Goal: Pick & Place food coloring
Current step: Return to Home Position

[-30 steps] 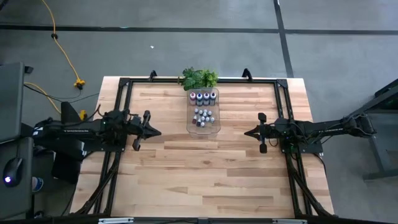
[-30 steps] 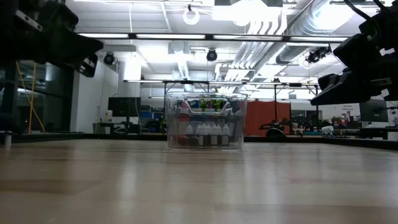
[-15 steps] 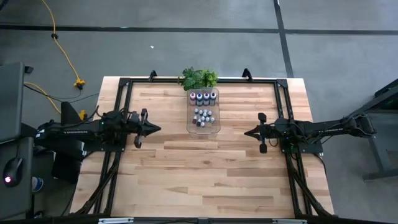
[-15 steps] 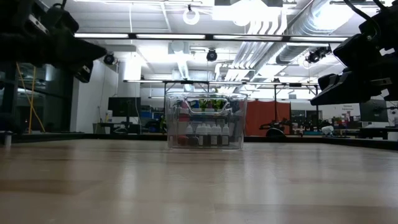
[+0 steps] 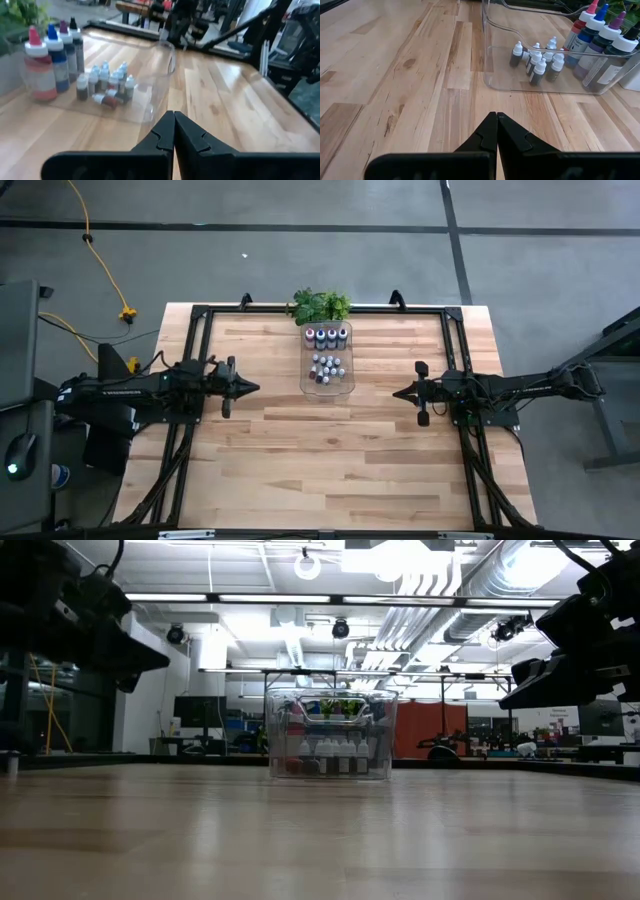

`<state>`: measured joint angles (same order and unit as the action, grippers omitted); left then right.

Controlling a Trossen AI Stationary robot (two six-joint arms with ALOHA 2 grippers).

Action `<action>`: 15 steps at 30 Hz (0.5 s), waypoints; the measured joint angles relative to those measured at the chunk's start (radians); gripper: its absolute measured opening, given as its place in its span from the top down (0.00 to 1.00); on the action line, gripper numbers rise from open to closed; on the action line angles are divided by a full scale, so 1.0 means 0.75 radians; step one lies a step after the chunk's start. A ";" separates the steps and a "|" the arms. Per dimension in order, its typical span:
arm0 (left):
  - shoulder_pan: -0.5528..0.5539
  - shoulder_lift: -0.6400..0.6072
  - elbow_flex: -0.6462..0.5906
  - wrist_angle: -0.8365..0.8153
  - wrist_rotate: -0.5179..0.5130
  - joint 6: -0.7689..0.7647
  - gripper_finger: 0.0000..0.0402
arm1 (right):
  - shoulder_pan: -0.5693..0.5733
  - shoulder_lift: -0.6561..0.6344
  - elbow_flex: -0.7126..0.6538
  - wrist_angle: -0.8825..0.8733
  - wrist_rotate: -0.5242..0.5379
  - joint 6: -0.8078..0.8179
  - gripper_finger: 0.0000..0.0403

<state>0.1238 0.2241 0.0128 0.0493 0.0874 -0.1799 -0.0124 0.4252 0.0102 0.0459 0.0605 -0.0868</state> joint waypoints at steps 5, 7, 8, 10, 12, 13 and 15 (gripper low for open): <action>0.000 -0.001 -0.001 -0.025 -0.002 0.000 1.00 | 0.000 0.000 0.000 0.000 0.000 0.000 1.00; 0.000 -0.001 -0.001 -0.025 -0.002 -0.001 1.00 | 0.000 0.000 0.000 0.000 0.000 0.000 1.00; 0.000 -0.001 -0.001 -0.026 -0.002 -0.001 1.00 | 0.000 0.000 0.000 0.000 0.000 0.000 1.00; 0.000 0.000 -0.001 -0.027 -0.003 -0.001 1.00 | 0.000 0.000 0.000 0.000 -0.001 0.000 1.00; 0.000 0.001 -0.001 -0.027 -0.003 -0.001 1.00 | 0.000 0.000 0.000 0.000 0.000 0.000 1.00; 0.000 0.001 -0.001 -0.028 -0.004 -0.001 1.00 | 0.000 0.000 0.000 0.000 -0.001 0.000 1.00; 0.000 0.001 -0.001 -0.029 -0.005 -0.001 1.00 | 0.000 0.000 0.000 0.000 0.000 0.000 1.00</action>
<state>0.1238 0.2245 0.0124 0.0277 0.0837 -0.1802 -0.0127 0.4253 0.0104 0.0460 0.0604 -0.0868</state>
